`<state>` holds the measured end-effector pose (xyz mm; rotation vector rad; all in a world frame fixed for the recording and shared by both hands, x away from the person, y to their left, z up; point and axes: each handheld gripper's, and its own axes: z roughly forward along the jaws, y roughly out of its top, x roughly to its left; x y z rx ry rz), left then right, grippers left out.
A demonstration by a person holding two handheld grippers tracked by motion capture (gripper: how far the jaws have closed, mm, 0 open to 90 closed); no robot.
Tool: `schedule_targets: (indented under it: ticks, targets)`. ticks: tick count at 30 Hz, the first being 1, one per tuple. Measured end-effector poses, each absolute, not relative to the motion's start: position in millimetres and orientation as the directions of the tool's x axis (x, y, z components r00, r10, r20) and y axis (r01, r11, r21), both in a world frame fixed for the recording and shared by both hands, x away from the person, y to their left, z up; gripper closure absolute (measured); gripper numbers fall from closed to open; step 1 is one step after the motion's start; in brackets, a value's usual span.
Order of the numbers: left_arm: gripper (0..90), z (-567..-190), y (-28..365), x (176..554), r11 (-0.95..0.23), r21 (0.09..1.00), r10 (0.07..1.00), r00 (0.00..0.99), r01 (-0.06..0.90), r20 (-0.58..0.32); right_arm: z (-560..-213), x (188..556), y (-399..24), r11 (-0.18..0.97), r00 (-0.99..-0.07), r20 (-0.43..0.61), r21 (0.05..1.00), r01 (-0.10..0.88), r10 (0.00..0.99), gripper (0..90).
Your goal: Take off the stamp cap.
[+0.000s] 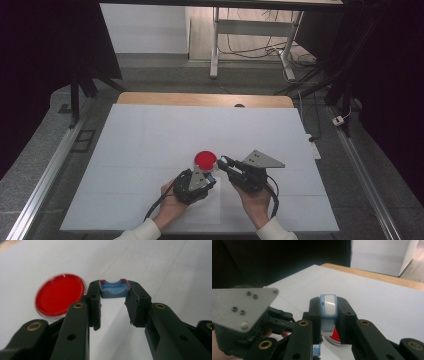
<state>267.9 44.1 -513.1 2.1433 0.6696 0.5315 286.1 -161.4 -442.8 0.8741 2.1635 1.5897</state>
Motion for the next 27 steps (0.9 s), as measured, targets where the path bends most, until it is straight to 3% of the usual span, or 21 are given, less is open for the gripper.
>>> schedule_targets:
  ticks: [4,27]
  targets:
    - [65.8,-511,46,267,-0.54,0.8,0.625,0.761,0.263,0.171,-444,289,-167,0.187,-0.761,0.117,0.935,0.3,0.638,75.5]
    - [65.5,-498,79,262,-0.481,0.832,0.645,0.754,0.277,0.122,-450,293,-168,0.188,-0.771,0.142,0.928,0.322,0.62,75.3]
